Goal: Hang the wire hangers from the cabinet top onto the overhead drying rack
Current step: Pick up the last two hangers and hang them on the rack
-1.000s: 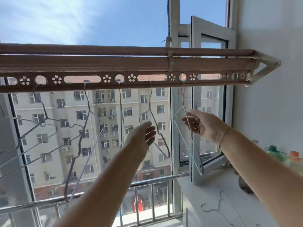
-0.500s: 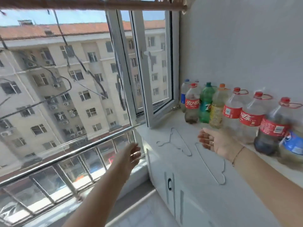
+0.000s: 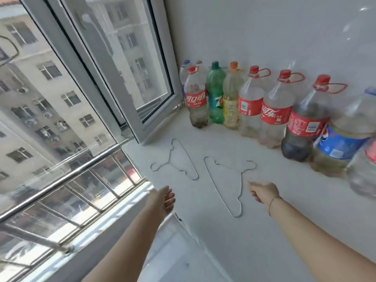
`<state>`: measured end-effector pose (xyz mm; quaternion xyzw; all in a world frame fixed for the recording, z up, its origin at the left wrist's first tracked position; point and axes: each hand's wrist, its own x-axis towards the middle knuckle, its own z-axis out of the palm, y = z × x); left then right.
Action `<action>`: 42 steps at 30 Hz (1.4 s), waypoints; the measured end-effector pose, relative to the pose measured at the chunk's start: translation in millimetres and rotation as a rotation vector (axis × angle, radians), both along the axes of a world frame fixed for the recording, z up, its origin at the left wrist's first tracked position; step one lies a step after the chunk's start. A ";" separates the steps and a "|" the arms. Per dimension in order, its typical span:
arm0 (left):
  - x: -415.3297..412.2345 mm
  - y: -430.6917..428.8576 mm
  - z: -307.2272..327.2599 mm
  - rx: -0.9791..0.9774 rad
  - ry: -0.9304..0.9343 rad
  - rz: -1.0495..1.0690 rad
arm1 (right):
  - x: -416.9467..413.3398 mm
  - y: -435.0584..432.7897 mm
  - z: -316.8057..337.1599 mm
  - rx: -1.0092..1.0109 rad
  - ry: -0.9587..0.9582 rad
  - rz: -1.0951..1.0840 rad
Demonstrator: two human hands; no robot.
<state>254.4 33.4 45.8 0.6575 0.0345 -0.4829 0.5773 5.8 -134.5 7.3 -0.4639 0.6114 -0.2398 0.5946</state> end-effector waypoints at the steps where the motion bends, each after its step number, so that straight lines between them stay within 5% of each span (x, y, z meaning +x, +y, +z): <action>1: 1.9 -10.5 -8.3 0.027 -0.005 0.011 | 1.8 -7.5 -8.1 -0.003 0.035 -0.001; 12: 51.7 -118.5 -75.7 0.140 -0.109 0.054 | 35.7 -43.1 -51.0 -0.136 0.516 0.141; 23: 85.9 -168.6 -100.9 0.519 -0.428 -0.008 | 50.3 -42.8 -64.2 -0.181 0.657 0.093; 27: 80.3 -166.5 -90.2 0.465 -0.357 0.049 | 45.7 -41.4 -57.2 -0.113 0.492 0.023; 33: 71.8 -128.5 -58.9 -0.015 -0.006 0.208 | 47.7 -24.6 -17.8 0.118 -0.191 -0.078; 42: 52.2 -47.0 46.2 -0.385 -0.077 0.044 | 78.7 7.8 87.0 0.124 -0.580 0.172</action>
